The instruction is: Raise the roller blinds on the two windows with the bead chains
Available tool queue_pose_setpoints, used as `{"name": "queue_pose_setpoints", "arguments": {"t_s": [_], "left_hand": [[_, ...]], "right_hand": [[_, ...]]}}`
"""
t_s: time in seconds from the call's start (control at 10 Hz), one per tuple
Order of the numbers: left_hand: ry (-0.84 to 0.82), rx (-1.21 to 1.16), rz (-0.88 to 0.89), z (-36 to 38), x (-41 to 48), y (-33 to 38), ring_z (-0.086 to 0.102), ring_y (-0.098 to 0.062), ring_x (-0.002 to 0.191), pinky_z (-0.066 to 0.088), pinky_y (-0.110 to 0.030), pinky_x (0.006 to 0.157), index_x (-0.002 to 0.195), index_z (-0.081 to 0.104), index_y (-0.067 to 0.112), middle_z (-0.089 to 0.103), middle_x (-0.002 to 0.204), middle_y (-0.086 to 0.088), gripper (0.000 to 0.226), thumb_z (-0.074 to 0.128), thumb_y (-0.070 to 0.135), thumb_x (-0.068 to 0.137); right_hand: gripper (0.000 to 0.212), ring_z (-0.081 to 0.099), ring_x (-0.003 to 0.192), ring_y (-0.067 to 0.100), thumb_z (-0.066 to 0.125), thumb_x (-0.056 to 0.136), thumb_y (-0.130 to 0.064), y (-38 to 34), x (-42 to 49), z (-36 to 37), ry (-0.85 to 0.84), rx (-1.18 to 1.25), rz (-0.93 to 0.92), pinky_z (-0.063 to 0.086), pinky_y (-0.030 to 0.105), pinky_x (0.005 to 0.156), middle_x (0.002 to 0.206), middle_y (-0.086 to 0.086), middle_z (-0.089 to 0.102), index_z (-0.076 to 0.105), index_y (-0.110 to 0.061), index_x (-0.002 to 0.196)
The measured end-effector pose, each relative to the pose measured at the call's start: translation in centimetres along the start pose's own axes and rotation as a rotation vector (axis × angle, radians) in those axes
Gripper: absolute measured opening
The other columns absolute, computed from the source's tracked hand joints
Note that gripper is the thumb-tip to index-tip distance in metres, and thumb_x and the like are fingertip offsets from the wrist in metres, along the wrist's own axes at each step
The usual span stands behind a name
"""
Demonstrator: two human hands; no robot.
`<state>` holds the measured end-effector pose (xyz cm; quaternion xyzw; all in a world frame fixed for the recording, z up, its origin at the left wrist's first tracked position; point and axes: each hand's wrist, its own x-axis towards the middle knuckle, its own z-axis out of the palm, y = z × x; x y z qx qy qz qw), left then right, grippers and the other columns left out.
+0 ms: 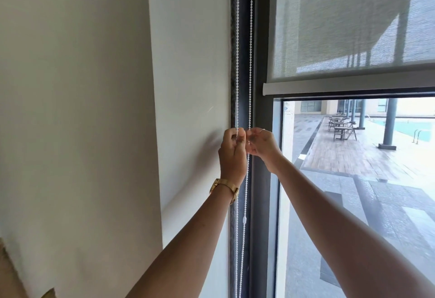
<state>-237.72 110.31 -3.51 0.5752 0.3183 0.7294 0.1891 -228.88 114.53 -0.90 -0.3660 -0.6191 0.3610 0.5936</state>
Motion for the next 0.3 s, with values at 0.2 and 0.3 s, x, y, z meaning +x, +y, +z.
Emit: {"name": "queue_pose_setpoints", "arguments": {"t_s": [0.2,0.3], "left_hand": [[0.095,0.212,0.194,0.9,-2.0,-0.5,0.049,-0.019,0.125,0.042,-0.038,0.104,0.138,0.037,0.012,0.050,0.137,-0.005,0.052,0.042,0.038,0.094],[0.204,0.393,0.362,2.0,-2.5,0.3,0.044,-0.022,0.130,0.038,-0.046,0.106,0.137,0.042,0.011,0.047,0.142,-0.009,0.047,0.043,0.032,0.095]], "right_hand": [[0.025,0.063,0.102,0.028,0.043,0.093,-0.013,-0.7,-2.2,-2.6,0.125,-0.402,-0.137,0.051,0.048,0.093,0.106,0.007,0.068,0.066,-0.022,0.094],[0.030,0.062,0.108,0.024,0.039,0.098,-0.014,-1.8,-4.0,-4.4,0.248,-0.567,-0.284,0.048,0.036,0.095,0.121,0.012,0.066,0.063,-0.009,0.115]]}}
